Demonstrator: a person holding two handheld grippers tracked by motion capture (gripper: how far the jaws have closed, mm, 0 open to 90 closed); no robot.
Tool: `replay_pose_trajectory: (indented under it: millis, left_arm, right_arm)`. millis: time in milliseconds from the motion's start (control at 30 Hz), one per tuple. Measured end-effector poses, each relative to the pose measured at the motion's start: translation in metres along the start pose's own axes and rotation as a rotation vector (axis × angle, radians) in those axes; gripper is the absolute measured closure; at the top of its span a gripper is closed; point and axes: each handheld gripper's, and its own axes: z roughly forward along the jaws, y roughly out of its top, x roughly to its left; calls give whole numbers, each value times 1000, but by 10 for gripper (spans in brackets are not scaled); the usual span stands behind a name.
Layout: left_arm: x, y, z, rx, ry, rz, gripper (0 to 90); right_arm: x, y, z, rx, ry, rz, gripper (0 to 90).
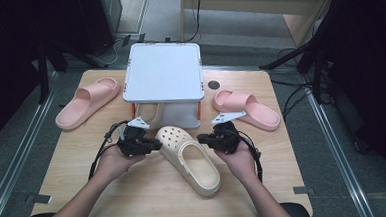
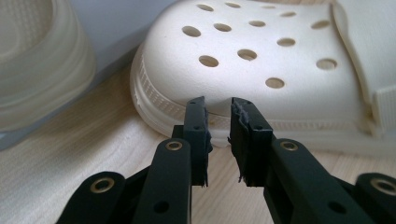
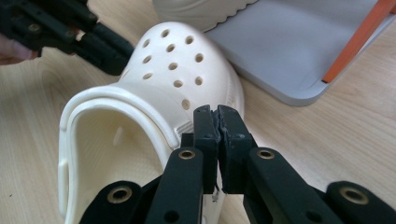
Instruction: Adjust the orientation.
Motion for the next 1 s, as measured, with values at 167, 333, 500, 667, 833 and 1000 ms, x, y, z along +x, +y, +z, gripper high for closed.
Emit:
replay_pose_trajectory:
  millis: [167,333,500,667,833,1000]
  left_arm:
    - [2,5,3,2,-9,-6,767]
    - [3,9,6,4,-16,1,777]
    - [4,13,10,-2,-20,4,781]
    - [6,17,13,-4,-24,-1,783]
    - [7,20,15,-1,-23,6,783]
    - [8,22,18,-14,-27,-1,783]
  right_arm:
    - [7,-4,-2,-2,-6,-1,866]
    - [11,-9,-4,-11,-13,6,867]
    - [15,-13,-7,-16,-18,20,867]
    - [20,-16,-7,-19,-14,29,864]
    - [25,-18,-8,-25,-22,38,859]
    - [29,-20,-7,-26,-19,40,858]
